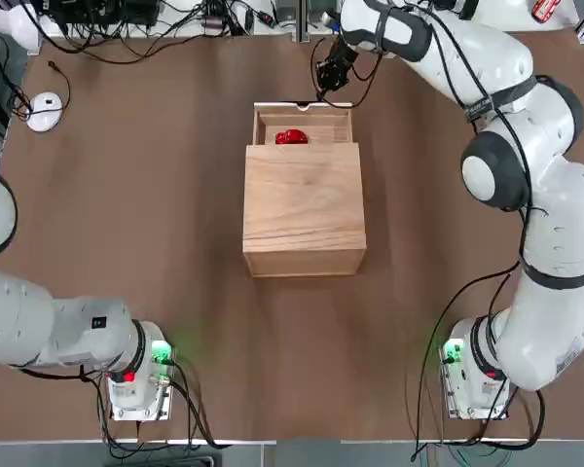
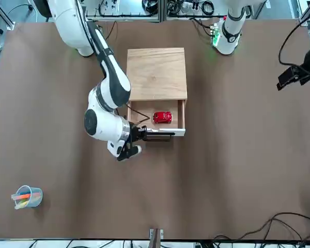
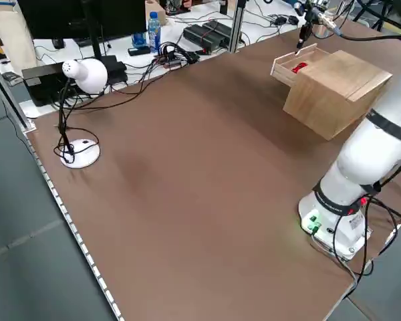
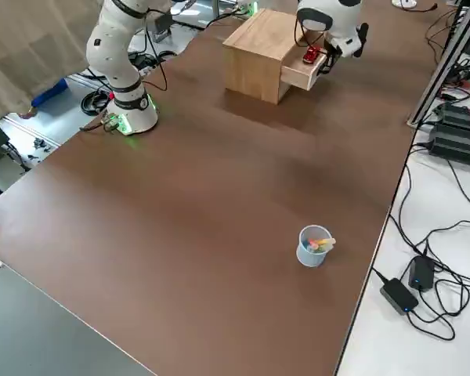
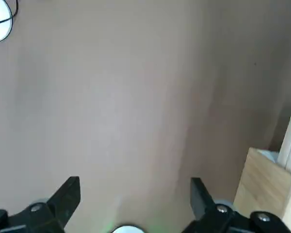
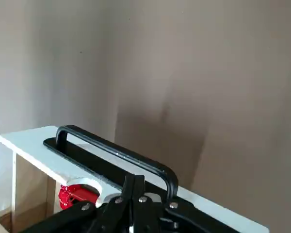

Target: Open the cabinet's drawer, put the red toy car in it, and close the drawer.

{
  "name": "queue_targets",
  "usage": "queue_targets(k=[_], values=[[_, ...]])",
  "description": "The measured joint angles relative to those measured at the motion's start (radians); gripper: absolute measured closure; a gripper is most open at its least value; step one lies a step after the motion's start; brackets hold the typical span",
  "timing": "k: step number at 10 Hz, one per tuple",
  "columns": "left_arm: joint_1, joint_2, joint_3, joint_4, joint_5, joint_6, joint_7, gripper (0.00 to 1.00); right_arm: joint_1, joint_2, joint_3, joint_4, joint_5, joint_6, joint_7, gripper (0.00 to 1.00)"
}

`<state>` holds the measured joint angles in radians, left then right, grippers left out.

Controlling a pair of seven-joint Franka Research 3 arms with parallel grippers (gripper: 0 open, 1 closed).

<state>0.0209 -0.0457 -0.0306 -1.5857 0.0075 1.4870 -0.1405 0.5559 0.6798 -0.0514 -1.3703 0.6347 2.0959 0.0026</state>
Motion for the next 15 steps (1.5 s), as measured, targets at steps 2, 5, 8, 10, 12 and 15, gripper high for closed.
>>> queue_targets(k=[2,5,8,10,12,15], values=[[-0.037,-0.006,0.032,0.0,0.0,-0.018,0.024,0.0,0.003,0.005,0.0,0.0,0.0,0.002,0.0,0.96],[-0.065,-0.004,0.034,0.0,0.0,-0.032,0.035,0.0,0.019,0.006,0.0,0.0,0.0,-0.013,0.0,0.96],[-0.087,0.015,0.035,-0.001,0.0,-0.032,0.037,0.0,0.019,0.007,-0.003,0.009,0.0,-0.056,0.0,0.96],[-0.087,0.025,0.043,-0.001,0.0,-0.032,0.037,0.0,0.019,0.008,-0.003,0.017,0.003,-0.104,0.0,0.96],[-0.087,0.035,0.046,-0.001,0.0,-0.03,0.037,0.0,0.021,0.009,-0.002,0.02,0.008,-0.168,0.0,0.96],[-0.087,0.049,0.047,0.028,0.0,-0.017,0.036,0.0,0.035,0.009,0.0,0.023,0.009,-0.274,0.0,0.96]])
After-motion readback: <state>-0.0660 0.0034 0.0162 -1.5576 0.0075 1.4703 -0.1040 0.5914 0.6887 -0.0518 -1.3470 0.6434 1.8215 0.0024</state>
